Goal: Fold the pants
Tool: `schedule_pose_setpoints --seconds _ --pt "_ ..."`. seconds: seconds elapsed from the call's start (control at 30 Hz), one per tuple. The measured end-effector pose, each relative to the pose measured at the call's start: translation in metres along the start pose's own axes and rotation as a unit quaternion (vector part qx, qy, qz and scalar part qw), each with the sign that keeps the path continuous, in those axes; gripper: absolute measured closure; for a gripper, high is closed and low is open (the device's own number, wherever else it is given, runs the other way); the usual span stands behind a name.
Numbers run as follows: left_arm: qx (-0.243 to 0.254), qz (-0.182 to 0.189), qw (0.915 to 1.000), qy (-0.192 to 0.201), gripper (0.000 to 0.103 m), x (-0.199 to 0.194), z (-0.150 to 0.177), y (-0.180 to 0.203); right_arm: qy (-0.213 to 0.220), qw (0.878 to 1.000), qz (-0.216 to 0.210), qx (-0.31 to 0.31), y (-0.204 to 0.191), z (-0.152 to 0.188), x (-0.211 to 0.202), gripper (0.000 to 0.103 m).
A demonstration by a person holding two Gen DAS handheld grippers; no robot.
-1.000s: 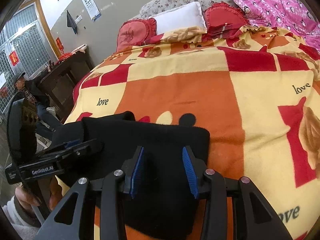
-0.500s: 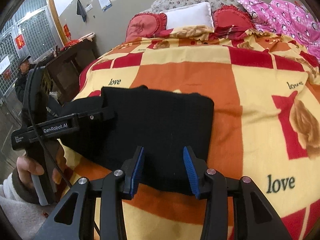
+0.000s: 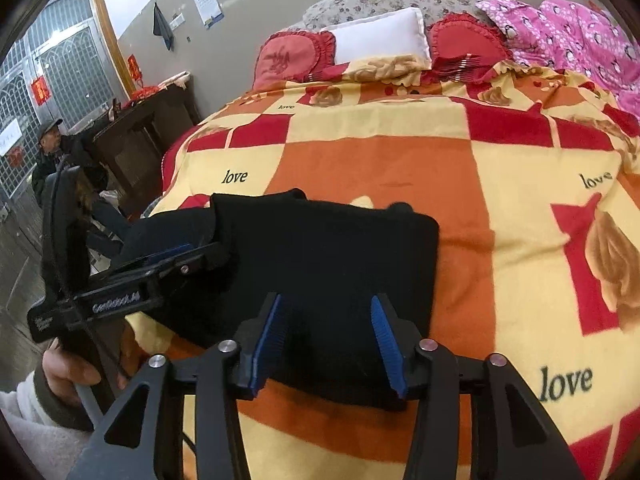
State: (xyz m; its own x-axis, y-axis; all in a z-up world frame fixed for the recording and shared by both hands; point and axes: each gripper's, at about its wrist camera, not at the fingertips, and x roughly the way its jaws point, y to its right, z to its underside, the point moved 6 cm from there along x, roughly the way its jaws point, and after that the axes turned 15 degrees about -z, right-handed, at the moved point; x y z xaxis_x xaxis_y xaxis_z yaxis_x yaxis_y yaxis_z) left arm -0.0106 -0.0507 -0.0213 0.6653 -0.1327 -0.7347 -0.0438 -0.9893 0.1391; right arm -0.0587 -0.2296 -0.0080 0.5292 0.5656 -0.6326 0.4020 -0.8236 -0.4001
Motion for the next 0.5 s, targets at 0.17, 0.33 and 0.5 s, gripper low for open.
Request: schedule_pose_setpoints --seconds 0.17,0.33,0.5 --pt "-0.002 -0.03 0.9992 0.025 0.023 -0.01 -0.003 -0.015 -0.003 1.0 -0.008 -0.009 -0.01 -0.012 0.018 0.049" --pt "0.005 -0.05 0.9981 0.034 0.023 -0.014 -0.003 -0.024 -0.015 1.0 -0.001 -0.021 -0.015 -0.015 0.039 0.042" --pt "0.005 -0.073 0.9966 0.037 0.023 -0.015 -0.003 -0.035 -0.017 1.0 -0.011 -0.013 -0.015 -0.014 0.053 0.029"
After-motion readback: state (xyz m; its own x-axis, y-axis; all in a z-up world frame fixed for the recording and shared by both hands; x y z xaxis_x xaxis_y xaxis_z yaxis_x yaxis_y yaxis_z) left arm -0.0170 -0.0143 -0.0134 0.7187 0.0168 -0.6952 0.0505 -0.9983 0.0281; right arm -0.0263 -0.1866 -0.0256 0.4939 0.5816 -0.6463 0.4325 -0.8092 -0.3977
